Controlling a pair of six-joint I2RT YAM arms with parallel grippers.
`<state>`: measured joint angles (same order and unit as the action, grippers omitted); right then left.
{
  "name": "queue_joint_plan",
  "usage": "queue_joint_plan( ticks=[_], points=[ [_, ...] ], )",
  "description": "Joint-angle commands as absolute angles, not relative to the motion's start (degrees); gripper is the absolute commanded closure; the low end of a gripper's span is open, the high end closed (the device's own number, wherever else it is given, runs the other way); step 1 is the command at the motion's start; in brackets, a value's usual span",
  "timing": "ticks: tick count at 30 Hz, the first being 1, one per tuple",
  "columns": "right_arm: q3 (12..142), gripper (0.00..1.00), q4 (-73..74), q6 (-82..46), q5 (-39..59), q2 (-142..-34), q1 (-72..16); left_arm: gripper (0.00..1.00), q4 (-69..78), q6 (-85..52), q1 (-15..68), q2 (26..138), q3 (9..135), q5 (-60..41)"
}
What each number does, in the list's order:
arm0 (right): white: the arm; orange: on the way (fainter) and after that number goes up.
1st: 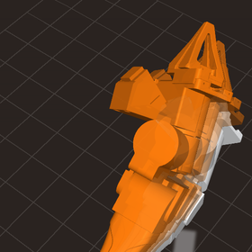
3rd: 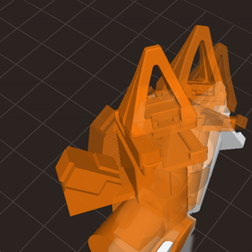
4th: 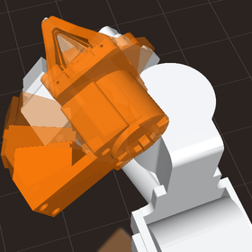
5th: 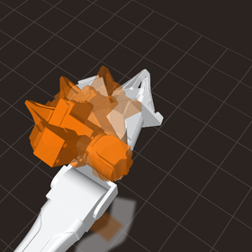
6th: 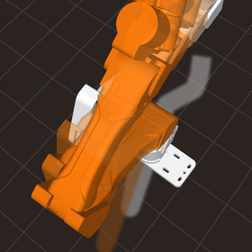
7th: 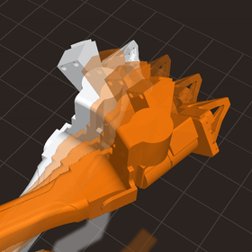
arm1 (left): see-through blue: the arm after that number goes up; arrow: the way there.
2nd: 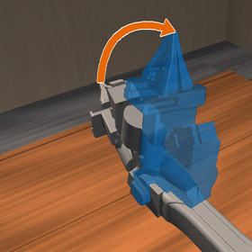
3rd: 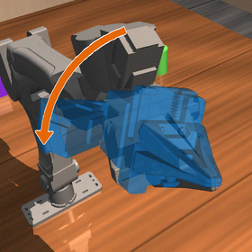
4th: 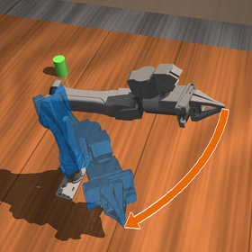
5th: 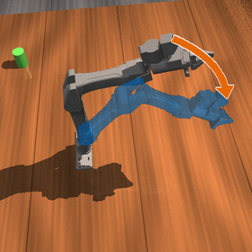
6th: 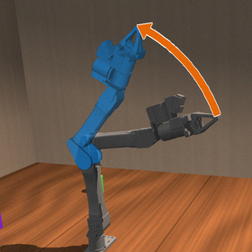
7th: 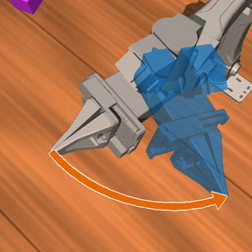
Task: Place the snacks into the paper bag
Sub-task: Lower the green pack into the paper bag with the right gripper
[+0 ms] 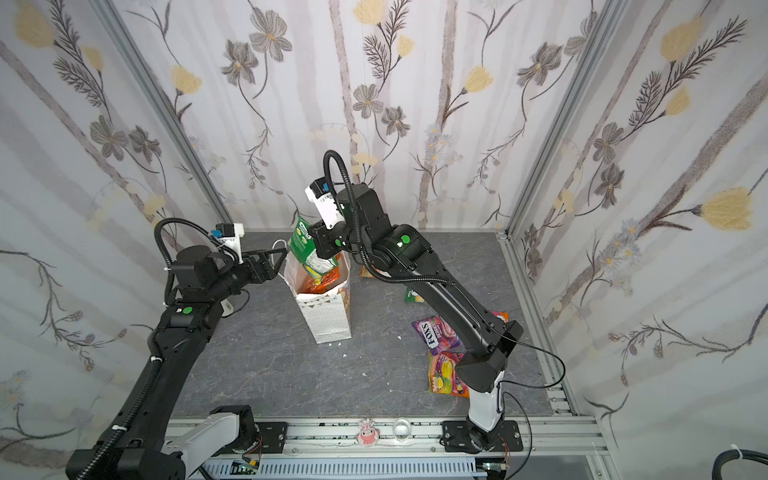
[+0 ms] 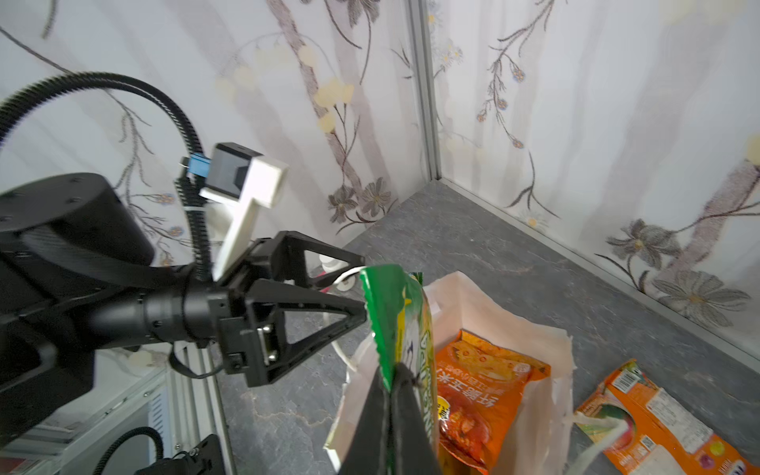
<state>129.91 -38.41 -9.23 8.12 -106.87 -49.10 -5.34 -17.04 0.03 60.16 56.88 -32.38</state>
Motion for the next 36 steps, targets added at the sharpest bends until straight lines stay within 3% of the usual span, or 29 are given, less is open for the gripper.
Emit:
queue_joint_plan(
  ticks=[1, 11, 21, 27, 36],
  points=[
    [130.7, 1.00, -38.6, -5.7, 6.0, -107.3, -48.7, 0.17, -2.5, -17.8, 0.0, 60.4, 56.8, -33.0],
    [130.6, 1.00, -41.1, -7.1, -9.3, -109.8, -51.6, 0.16, -2.6, -17.8, 0.0, 60.6, 56.7, -33.0],
    [130.7, 1.00, -44.1, -9.3, -18.2, -109.1, -53.5, 0.16, -2.4, -18.0, 0.0, 60.7, 56.6, -33.2],
    [130.6, 1.00, -44.2, -9.9, -29.5, -110.3, -57.7, 0.16, -2.4, -18.0, 0.0, 60.6, 56.6, -33.2],
    [130.8, 1.00, -44.0, -13.3, -33.2, -113.5, -58.9, 0.17, -2.0, -18.3, 0.1, 60.6, 56.5, -33.7]
  ],
)
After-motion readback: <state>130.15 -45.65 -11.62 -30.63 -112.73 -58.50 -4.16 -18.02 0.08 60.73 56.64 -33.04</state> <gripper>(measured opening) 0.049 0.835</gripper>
